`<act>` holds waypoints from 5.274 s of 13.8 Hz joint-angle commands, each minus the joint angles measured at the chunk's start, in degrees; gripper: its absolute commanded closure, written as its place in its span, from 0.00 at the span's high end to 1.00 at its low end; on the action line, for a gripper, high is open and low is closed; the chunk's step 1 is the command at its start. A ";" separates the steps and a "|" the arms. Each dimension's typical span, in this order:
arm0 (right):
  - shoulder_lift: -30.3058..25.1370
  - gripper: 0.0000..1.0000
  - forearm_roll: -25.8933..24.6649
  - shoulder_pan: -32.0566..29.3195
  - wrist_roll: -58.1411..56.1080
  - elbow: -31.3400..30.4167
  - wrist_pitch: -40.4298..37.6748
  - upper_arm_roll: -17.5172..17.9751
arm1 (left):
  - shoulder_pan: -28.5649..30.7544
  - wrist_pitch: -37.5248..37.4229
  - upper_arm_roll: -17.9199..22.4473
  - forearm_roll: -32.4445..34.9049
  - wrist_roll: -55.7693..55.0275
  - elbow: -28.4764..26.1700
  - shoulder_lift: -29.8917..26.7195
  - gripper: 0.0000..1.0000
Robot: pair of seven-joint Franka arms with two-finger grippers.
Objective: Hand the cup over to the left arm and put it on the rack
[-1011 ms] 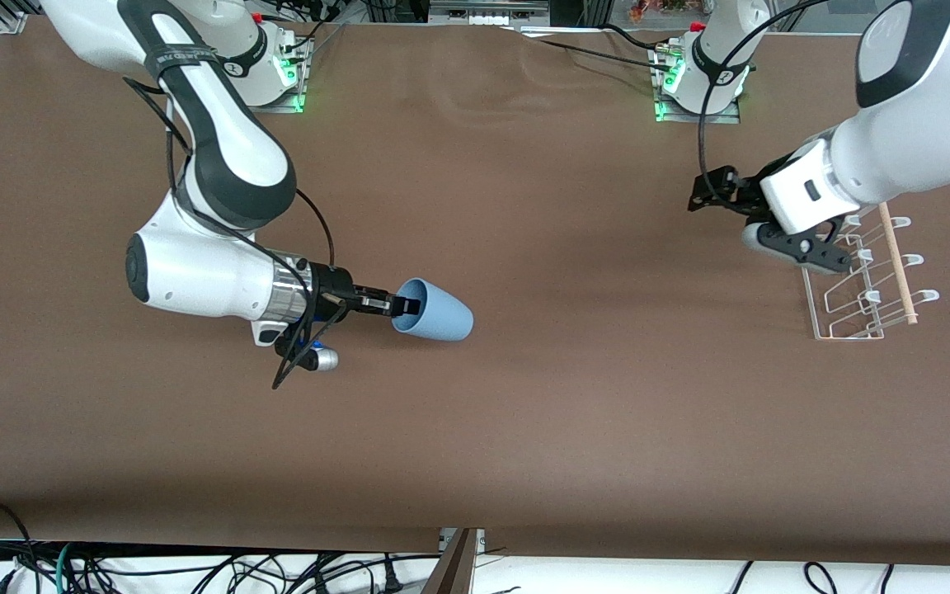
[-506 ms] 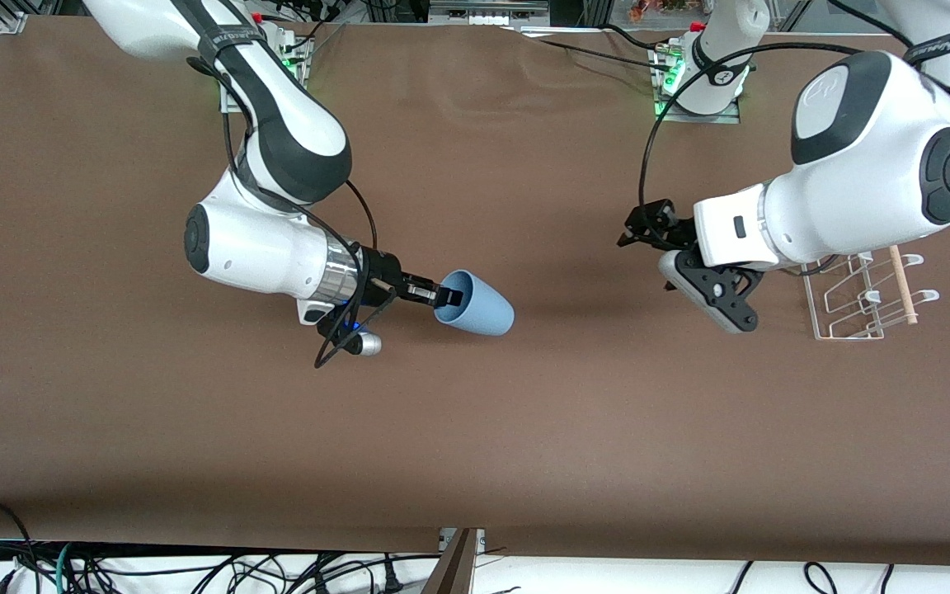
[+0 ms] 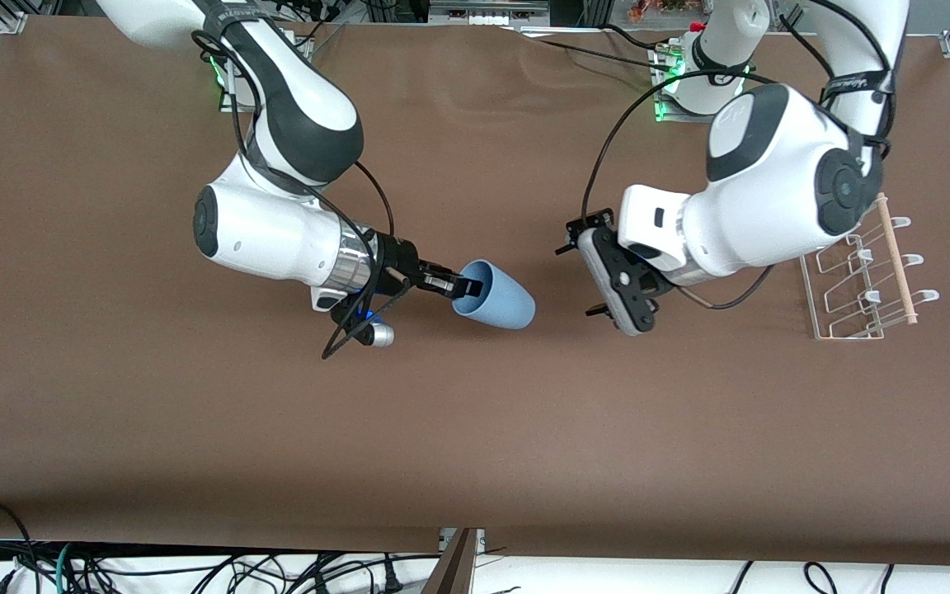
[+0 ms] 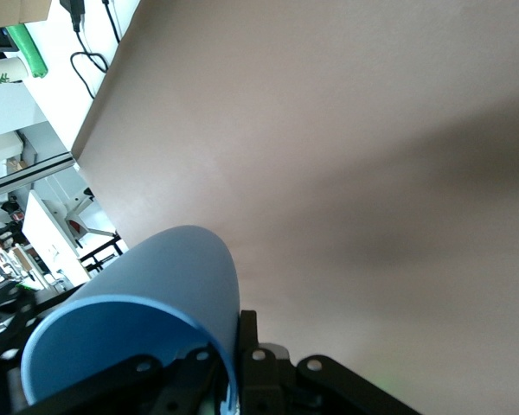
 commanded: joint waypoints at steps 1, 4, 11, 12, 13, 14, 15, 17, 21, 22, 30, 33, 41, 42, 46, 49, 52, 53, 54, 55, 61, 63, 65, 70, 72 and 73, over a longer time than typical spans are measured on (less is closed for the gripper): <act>0.89 0.00 1.44 1.30 2.66 2.66 0.40 0.34 | -2.07 2.20 0.60 -1.56 9.94 -0.96 -0.56 1.00; 0.80 0.00 2.93 1.65 3.55 3.02 0.40 0.34 | -1.81 4.39 0.60 -4.52 22.33 -1.74 -0.48 1.00; 0.71 0.00 6.19 1.74 4.08 3.90 0.40 0.34 | -2.25 15.56 0.51 -16.92 33.35 -8.87 -1.09 1.00; 0.63 0.00 6.19 1.74 4.08 3.90 0.40 0.34 | -2.43 15.56 0.51 -17.46 33.53 -8.87 -1.27 0.95; 0.63 0.00 6.19 1.65 4.08 3.90 0.40 0.34 | -2.34 15.56 0.51 -17.55 34.23 -8.78 -1.36 0.81; 0.63 0.00 6.19 1.74 4.08 3.81 0.40 0.34 | -2.34 15.56 0.51 -17.64 34.50 -8.69 -1.44 0.65; 0.63 0.00 6.19 1.74 4.08 3.90 0.40 0.34 | -2.34 15.56 0.51 -17.64 34.50 -8.52 -1.44 0.62; 0.63 0.00 6.19 1.74 4.08 3.81 0.40 0.34 | -2.43 15.56 0.51 -19.04 34.67 -8.52 -1.79 0.37; 0.45 0.85 6.10 1.65 3.64 3.90 0.31 0.34 | -2.34 15.21 0.25 -19.13 34.67 -8.61 -1.80 0.04; 0.36 1.00 6.01 1.65 3.20 3.90 0.31 0.16 | -2.17 14.95 0.25 -19.13 34.67 -8.69 -1.80 0.04; 0.01 1.00 5.22 -4.23 2.85 7.50 -7.67 -0.37 | 0.11 9.69 0.42 -18.43 33.97 -8.61 -3.20 0.03; -0.08 1.00 -0.20 -6.34 2.58 7.68 -11.81 -0.45 | 3.01 4.68 0.51 -18.17 34.58 -8.34 -3.29 0.03; -2.36 1.00 -21.72 -12.67 -17.24 7.15 -27.72 -6.33 | 10.13 -6.04 0.95 -11.33 34.06 -8.08 -3.38 0.00; -3.32 1.00 -25.07 -12.76 -20.15 6.28 -28.25 -7.74 | 11.36 -7.71 0.95 -9.22 33.97 -8.08 -3.38 0.00; -7.80 1.00 -35.89 -12.85 -28.94 1.98 -28.43 -13.10 | 15.93 -14.48 1.12 -0.26 33.53 -8.08 -3.29 0.00; -11.05 1.00 -40.47 -14.25 -38.26 -0.75 -28.43 -15.83 | 20.93 -17.48 2.09 9.05 33.44 -7.90 -2.94 0.00; -16.49 1.00 -42.77 -16.01 -39.52 -6.10 -28.26 -16.01 | 22.00 -19.24 2.70 19.33 33.36 -7.90 -2.94 0.00; -18.43 1.00 -42.68 -16.28 -39.34 -8.12 -28.26 -16.01 | 22.00 -19.85 3.23 23.02 33.27 -7.90 -2.94 0.00; -20.53 1.00 -42.77 -16.54 -39.25 -10.14 -28.34 -16.01 | 22.00 -20.81 3.41 26.01 33.18 -7.90 -2.94 0.00; -22.56 1.00 -42.86 -16.54 -39.25 -12.51 -28.61 -15.92 | 22.00 -21.09 3.41 29.26 33.09 -7.90 -2.94 0.00; -29.33 1.00 -41.98 -16.54 -39.60 -14.20 -32.57 -15.75 | 20.17 -26.08 2.71 55.07 26.43 -7.99 -3.12 0.00; -30.31 1.00 -41.72 -16.54 -39.87 -14.47 -33.00 -15.75 | 18.58 -28.02 2.71 63.19 23.87 -8.87 -2.07 0.00; -30.31 1.00 -41.71 -16.54 -42.57 -14.91 -34.31 -15.75 | 16.39 -30.92 2.71 70.91 19.15 -9.31 -0.40 0.00; -28.30 1.00 -41.80 -16.72 -45.76 -12.11 -36.25 -16.10 | 12.96 -32.43 2.71 82.79 3.59 -18.16 0.40 0.00; -27.59 1.00 -41.71 -16.72 -45.67 -11.04 -36.78 -16.10 | 12.86 -31.99 2.62 87.11 -2.30 -22.13 -0.04 0.00; -27.59 1.00 -41.71 -16.63 -45.58 -11.04 -36.78 -16.10 | 13.12 -31.38 2.45 89.21 -3.46 -23.27 0.05 0.00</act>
